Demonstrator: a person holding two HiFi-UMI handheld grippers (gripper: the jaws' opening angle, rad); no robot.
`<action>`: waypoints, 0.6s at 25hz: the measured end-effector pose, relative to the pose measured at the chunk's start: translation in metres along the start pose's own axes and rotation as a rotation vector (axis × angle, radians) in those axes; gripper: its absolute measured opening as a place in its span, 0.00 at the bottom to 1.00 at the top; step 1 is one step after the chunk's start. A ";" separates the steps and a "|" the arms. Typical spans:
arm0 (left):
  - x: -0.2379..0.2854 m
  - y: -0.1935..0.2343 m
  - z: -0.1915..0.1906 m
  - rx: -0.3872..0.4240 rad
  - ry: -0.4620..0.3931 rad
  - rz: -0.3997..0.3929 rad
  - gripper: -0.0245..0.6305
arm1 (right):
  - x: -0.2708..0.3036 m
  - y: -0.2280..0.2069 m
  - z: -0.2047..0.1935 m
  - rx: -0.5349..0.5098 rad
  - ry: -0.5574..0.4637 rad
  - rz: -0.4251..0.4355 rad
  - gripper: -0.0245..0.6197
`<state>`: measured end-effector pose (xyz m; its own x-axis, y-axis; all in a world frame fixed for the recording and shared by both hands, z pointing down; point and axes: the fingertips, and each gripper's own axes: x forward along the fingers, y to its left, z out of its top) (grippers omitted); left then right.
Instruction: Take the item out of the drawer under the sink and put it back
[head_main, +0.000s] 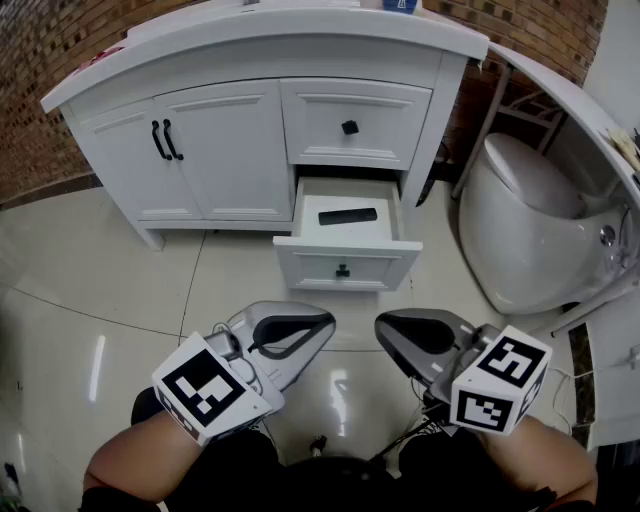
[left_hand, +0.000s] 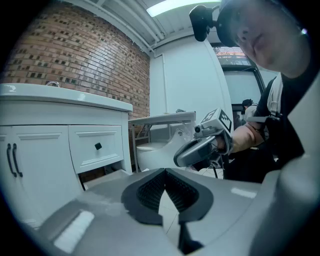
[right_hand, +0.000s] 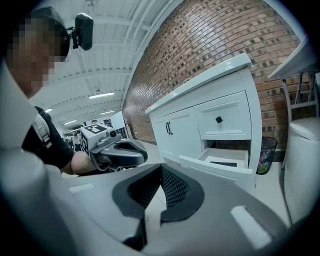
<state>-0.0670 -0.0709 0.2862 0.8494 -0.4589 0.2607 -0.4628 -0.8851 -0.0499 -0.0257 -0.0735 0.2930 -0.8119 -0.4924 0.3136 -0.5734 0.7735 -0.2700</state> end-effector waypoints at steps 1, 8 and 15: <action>0.001 0.001 0.000 0.015 0.000 0.007 0.05 | -0.001 0.000 0.001 -0.001 0.000 0.001 0.04; 0.006 0.011 0.001 0.122 0.019 0.057 0.08 | -0.003 -0.002 0.005 -0.002 -0.011 0.003 0.04; 0.012 0.011 -0.005 0.172 0.061 0.060 0.15 | -0.008 -0.008 0.008 0.016 -0.027 -0.006 0.04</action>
<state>-0.0637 -0.0860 0.2933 0.8022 -0.5101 0.3103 -0.4572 -0.8591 -0.2302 -0.0154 -0.0786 0.2851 -0.8108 -0.5082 0.2904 -0.5801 0.7638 -0.2830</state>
